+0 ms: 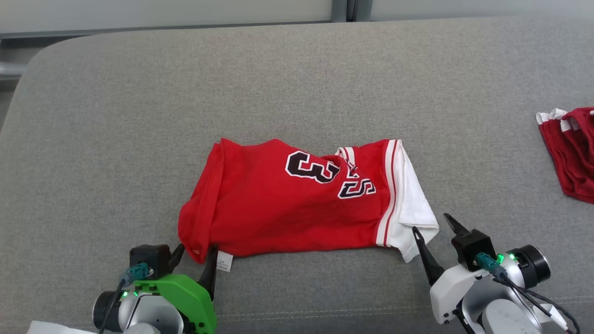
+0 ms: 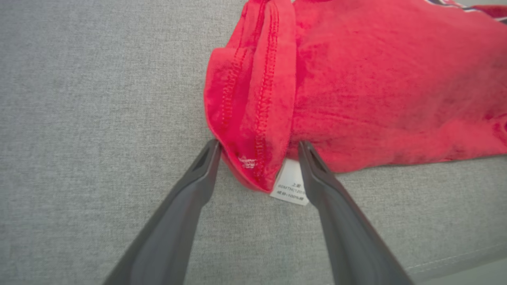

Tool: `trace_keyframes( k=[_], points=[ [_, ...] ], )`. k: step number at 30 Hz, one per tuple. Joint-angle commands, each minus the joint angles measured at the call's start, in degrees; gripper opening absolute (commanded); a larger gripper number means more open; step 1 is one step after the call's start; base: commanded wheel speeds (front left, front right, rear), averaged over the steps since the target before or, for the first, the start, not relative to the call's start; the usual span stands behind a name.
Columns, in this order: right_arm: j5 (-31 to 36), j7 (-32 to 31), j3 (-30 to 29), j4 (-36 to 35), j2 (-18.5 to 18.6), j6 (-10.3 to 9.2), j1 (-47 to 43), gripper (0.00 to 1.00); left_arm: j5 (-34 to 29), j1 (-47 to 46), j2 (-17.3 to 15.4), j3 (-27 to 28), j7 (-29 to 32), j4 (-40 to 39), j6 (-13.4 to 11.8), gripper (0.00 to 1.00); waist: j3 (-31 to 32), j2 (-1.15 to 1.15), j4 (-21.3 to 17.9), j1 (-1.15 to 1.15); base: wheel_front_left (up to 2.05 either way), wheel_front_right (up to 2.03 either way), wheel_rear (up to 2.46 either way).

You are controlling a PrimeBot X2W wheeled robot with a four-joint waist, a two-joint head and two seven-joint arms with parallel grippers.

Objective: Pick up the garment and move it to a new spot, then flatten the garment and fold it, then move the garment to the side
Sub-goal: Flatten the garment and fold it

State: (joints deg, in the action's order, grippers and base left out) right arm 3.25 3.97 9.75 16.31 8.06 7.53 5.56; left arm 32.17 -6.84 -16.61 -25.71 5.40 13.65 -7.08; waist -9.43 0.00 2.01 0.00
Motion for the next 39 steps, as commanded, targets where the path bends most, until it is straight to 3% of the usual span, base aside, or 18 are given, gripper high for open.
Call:
trace_keyframes(
  k=[1,12,13,14,15,16,17,24,30,39],
  points=[
    [0.51,0.78,-0.28,1.04,0.33,-0.09,1.52,1.0,0.22,-1.3,0.26,0.14,-0.09,0.63,0.29,1.0,-1.96,0.0,0.92,0.0,0.0,0.0,0.0],
    [2.29,3.84,-1.72,6.86,-0.89,-0.09,6.39,1.0,1.18,-3.49,0.63,0.71,-0.73,3.03,0.06,1.0,-4.42,0.0,1.69,0.0,0.0,0.0,0.0],
    [2.15,4.27,-2.21,7.23,-1.11,-0.09,6.69,1.0,1.15,-3.7,0.63,0.75,-0.74,3.2,0.04,0.93,-4.6,0.0,1.71,0.0,0.0,0.0,0.0],
    [2.07,4.71,-2.7,7.41,-1.34,-0.09,7.0,1.0,1.16,-3.83,0.62,0.75,-0.68,3.43,-0.06,0.68,-4.75,0.0,1.72,0.0,0.0,0.0,0.0],
    [1.95,5.12,-3.07,7.7,-1.59,-0.09,7.23,0.87,1.3,-3.88,0.62,0.67,-0.29,3.68,0.08,0.45,-4.9,0.0,1.71,0.0,0.0,0.0,0.0],
    [1.6,5.48,-3.42,8.0,-1.91,-0.09,7.42,0.41,1.22,-4.05,0.59,0.69,-0.69,3.66,0.23,0.3,-5.08,0.0,1.66,0.0,0.0,0.0,0.0],
    [1.47,6.12,-3.69,7.99,-2.15,-0.09,7.65,0.0,1.17,-4.26,0.61,0.67,-0.79,3.72,0.27,0.0,-5.21,0.0,1.64,0.0,0.0,0.0,0.0],
    [-1.62,7.9,-6.73,7.08,-3.43,-0.09,6.46,0.0,0.9,-4.65,0.59,1.0,-2.8,3.08,-0.18,0.0,-5.11,0.0,1.21,0.0,0.0,0.0,0.0],
    [-3.39,9.35,-9.15,1.65,-4.38,-0.09,5.04,0.0,0.67,-3.69,-0.79,2.11,-3.62,-1.85,-1.24,0.0,-4.24,0.0,0.84,0.0,0.0,0.0,0.0],
    [-15.14,9.97,-11.47,-6.58,-4.89,-0.09,6.47,0.0,0.94,-4.96,-4.34,4.97,-1.78,-13.89,-3.14,0.0,-1.77,0.0,0.23,0.0,0.0,0.0,0.0]
  ],
)
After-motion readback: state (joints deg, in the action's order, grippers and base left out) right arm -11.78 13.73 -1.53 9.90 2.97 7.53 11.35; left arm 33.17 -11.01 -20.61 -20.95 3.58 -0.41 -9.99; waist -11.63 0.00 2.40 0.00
